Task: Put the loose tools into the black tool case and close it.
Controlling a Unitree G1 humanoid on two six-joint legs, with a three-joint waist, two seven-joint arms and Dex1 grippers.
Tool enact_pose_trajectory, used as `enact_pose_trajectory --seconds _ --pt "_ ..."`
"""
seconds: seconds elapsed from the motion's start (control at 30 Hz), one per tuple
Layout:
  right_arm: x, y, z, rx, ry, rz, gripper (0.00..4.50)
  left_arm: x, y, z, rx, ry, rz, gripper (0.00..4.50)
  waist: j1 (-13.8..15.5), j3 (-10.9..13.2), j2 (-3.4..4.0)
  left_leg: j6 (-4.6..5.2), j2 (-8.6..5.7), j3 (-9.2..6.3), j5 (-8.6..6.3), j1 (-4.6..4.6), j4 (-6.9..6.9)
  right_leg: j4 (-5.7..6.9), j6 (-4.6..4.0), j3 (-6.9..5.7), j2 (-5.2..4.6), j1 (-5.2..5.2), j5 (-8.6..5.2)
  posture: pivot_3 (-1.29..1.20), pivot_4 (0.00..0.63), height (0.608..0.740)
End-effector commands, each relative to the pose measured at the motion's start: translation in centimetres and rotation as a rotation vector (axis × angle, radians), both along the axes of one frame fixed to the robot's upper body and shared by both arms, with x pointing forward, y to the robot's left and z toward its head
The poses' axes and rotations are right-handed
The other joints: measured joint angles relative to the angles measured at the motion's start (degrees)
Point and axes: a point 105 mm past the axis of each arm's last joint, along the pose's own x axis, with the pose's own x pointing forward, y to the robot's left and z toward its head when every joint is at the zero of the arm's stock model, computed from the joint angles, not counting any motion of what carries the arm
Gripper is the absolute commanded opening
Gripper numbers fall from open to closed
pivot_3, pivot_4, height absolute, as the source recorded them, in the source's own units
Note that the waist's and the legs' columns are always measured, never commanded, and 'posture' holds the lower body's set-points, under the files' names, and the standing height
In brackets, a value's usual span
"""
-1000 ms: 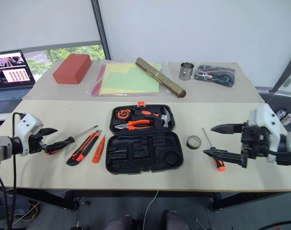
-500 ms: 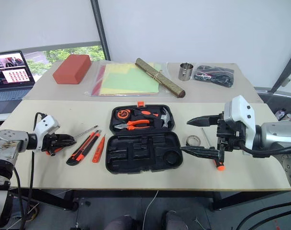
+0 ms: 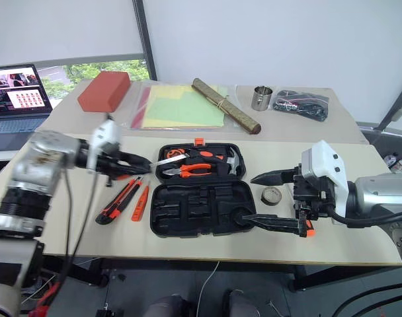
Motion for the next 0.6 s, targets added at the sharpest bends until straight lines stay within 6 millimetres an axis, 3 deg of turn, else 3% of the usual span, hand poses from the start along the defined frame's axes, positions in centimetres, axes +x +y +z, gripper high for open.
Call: enact_pose_trajectory --seconds 0.03,0.13,0.33,0.57,0.6 --pt "-0.1 0.1 0.4 0.013 -0.040 -0.017 4.50 1.6 -2.1 0.2 0.049 -0.017 0.090 0.67 0.0 0.0 -0.04 0.04 0.04 0.00 0.02 -0.01 0.02 0.01 0.01 0.01 0.08 0.00 -0.01 0.00 0.150 0.737" --pt "-0.1 0.2 0.3 0.025 -0.043 -0.034 4.50 1.0 -3.7 -0.7 0.100 -0.032 0.001 0.67 -0.1 0.0 -0.04 0.05 0.13 0.00 0.03 0.00 0.02 0.02 0.19 0.07 0.17 -0.01 -0.12 0.00 0.150 0.737" --pt "0.0 0.1 0.2 0.038 -0.057 -0.065 4.50 1.9 -4.2 -2.7 0.206 -0.083 -0.035 0.67 0.0 0.0 -0.04 0.05 0.15 0.00 0.03 0.04 0.00 0.03 -0.01 0.12 0.16 -0.03 -0.02 0.00 0.150 0.737" --pt "0.0 -0.1 0.1 0.056 -0.062 -0.094 4.50 2.2 -5.4 -2.9 0.184 -0.090 -0.062 0.67 0.8 0.0 -0.04 0.07 0.14 -0.01 0.01 -0.01 0.15 0.03 0.00 0.13 0.09 -0.03 -0.02 0.00 0.150 0.737" --pt "0.0 -0.1 0.0 0.056 -0.061 -0.097 4.50 2.2 -5.5 -2.8 0.180 -0.089 -0.064 1.17 0.8 0.0 -0.04 0.07 0.15 -0.03 0.01 -0.02 0.17 0.03 0.00 0.12 0.09 -0.02 -0.02 0.00 0.150 0.737"
